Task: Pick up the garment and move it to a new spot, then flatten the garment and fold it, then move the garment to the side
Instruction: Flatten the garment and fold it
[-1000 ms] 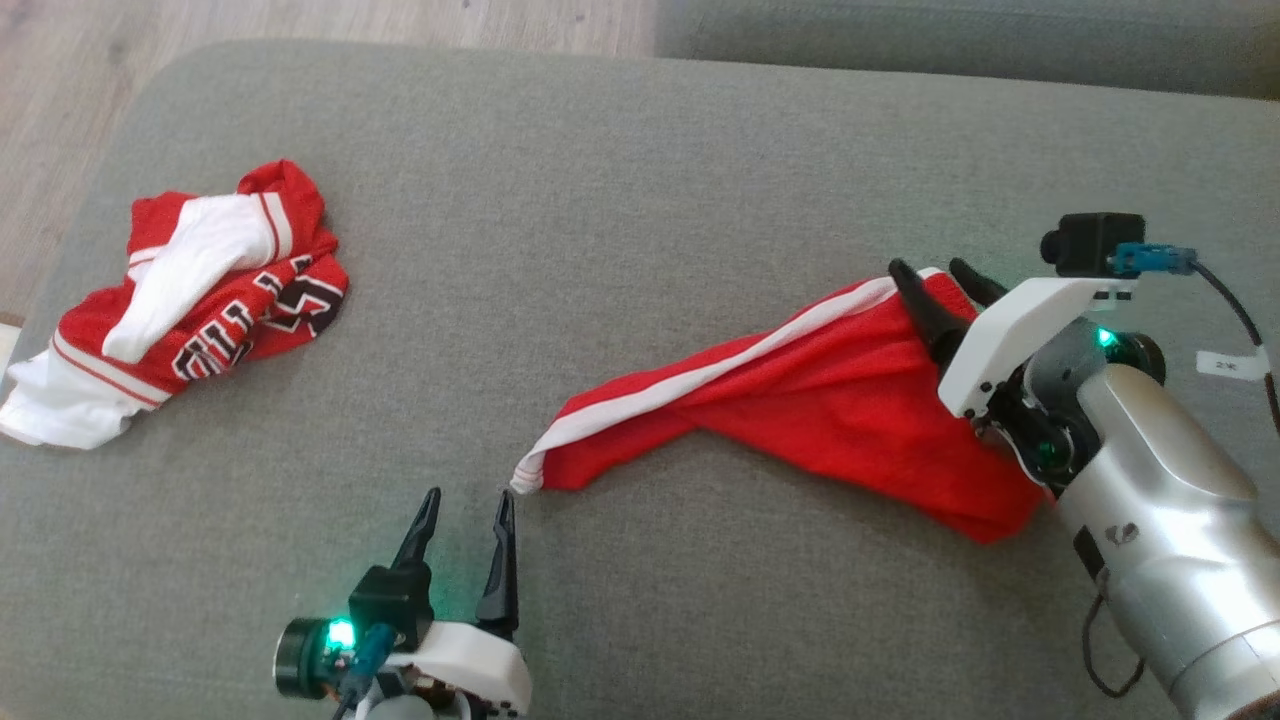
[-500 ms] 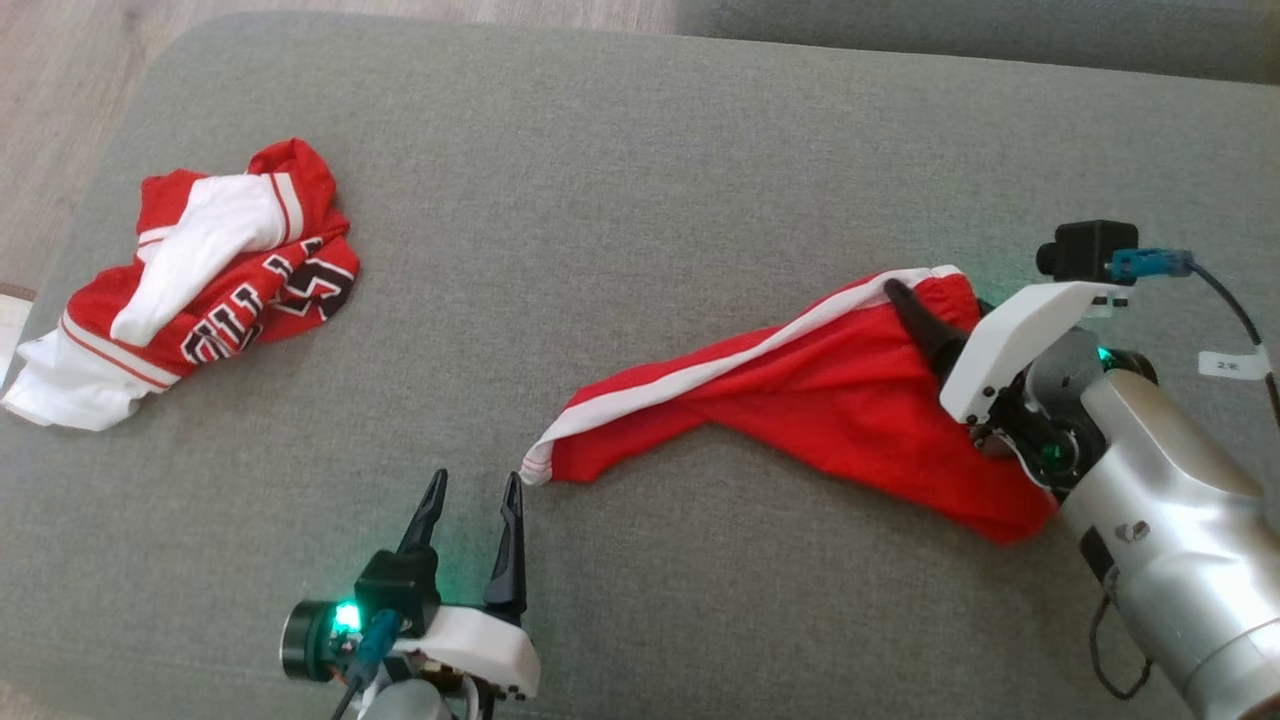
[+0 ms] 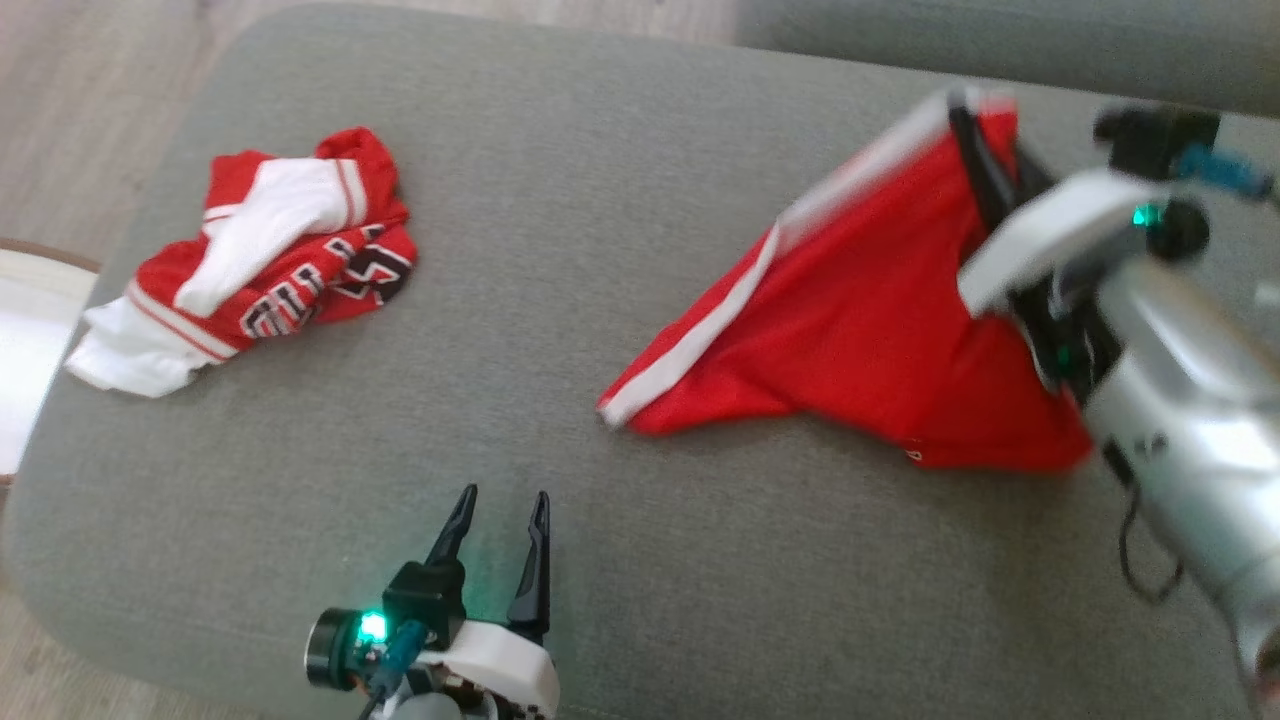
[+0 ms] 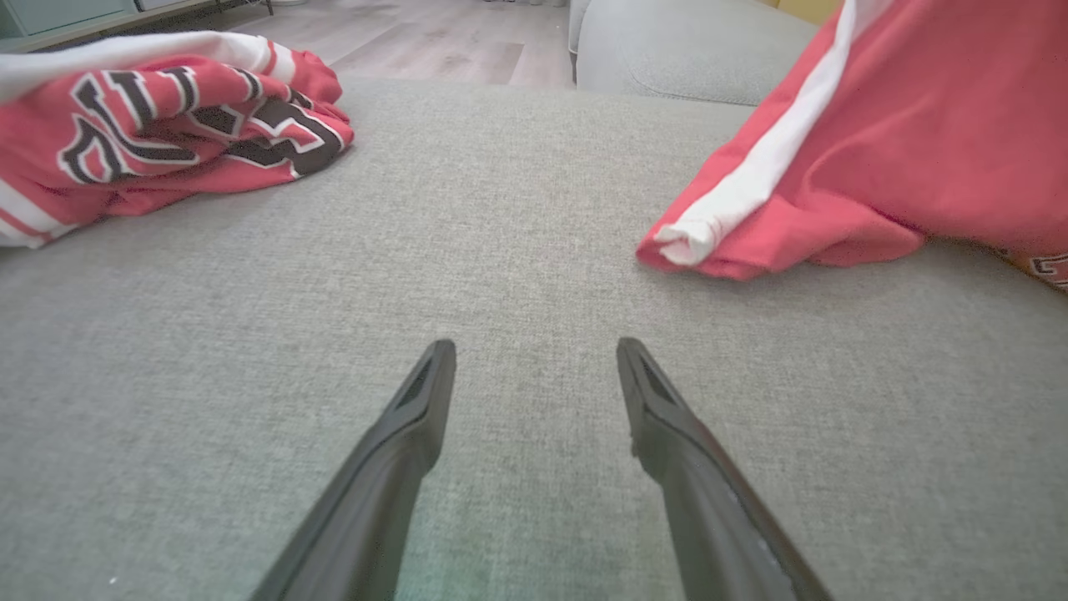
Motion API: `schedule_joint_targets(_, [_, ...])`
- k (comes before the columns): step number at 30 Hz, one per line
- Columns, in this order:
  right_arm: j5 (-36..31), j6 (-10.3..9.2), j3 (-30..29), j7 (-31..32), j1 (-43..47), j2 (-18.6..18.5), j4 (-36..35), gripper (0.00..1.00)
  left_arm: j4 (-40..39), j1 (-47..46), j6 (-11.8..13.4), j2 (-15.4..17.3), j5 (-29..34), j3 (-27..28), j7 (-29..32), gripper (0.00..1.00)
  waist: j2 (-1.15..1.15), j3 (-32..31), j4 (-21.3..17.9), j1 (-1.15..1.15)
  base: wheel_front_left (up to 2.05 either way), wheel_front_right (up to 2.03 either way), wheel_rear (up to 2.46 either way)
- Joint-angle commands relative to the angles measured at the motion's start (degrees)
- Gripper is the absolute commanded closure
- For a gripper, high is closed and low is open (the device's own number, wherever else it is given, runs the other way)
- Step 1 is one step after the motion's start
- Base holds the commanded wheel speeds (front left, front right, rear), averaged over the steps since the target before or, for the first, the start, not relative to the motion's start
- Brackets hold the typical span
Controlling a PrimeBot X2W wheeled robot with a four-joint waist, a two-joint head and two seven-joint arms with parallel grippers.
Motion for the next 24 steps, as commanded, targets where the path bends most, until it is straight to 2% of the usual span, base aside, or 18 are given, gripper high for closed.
schedule_joint_targets(1, [-0.7, 0.22, 0.7, -2.3, -4.0, -0.1, -2.5, 1.00, -1.2, -1.2, 0.0, 0.1, -0.6, 1.4, -0.3, 0.00, 0.00, -1.1, 1.2, 0.00, 0.00, 0.00, 0.00])
schedule_joint_targets(7, [-4.0, 0.22, 4.8, -6.5, -12.1, -0.4, -7.9, 1.00, -0.2, 0.2, -0.2, 0.1, -0.8, 1.4, -0.3, 0.00, 0.00, -3.4, 2.2, 0.00, 0.00, 0.00, 0.00])
schedule_joint_targets(11, [-5.8, 0.22, 5.3, -6.6, -11.4, -1.5, -13.3, 1.00, -0.5, 1.0, 0.0, 0.1, -0.8, 2.4, -0.3, 0.00, 0.00, -4.1, 0.8, 0.00, 0.00, 0.00, 0.00])
schedule_joint_targets(16, [-6.0, 0.22, 4.3, -6.6, 0.2, -4.4, -18.5, 1.00, -0.7, 1.7, -0.2, 0.1, -0.6, 3.4, -0.3, 0.00, 0.00, -4.9, -2.5, 0.00, 0.00, 0.00, 0.00])
schedule_joint_targets(20, [-4.7, 0.22, -0.3, -6.6, 14.5, -6.1, -20.6, 1.00, -0.6, 2.1, -0.4, 0.1, -0.2, 4.0, -0.3, 0.00, 0.00, -5.4, -5.0, 0.00, 0.00, 0.00, 0.00])
schedule_joint_targets(24, [-4.9, 0.22, -5.6, -6.6, 26.4, -6.1, -20.2, 1.00, -0.3, 2.3, -0.7, 0.1, 0.3, 4.7, -0.3, 0.00, 0.00, -5.8, -7.2, 0.00, 0.00, 0.00, 0.00])
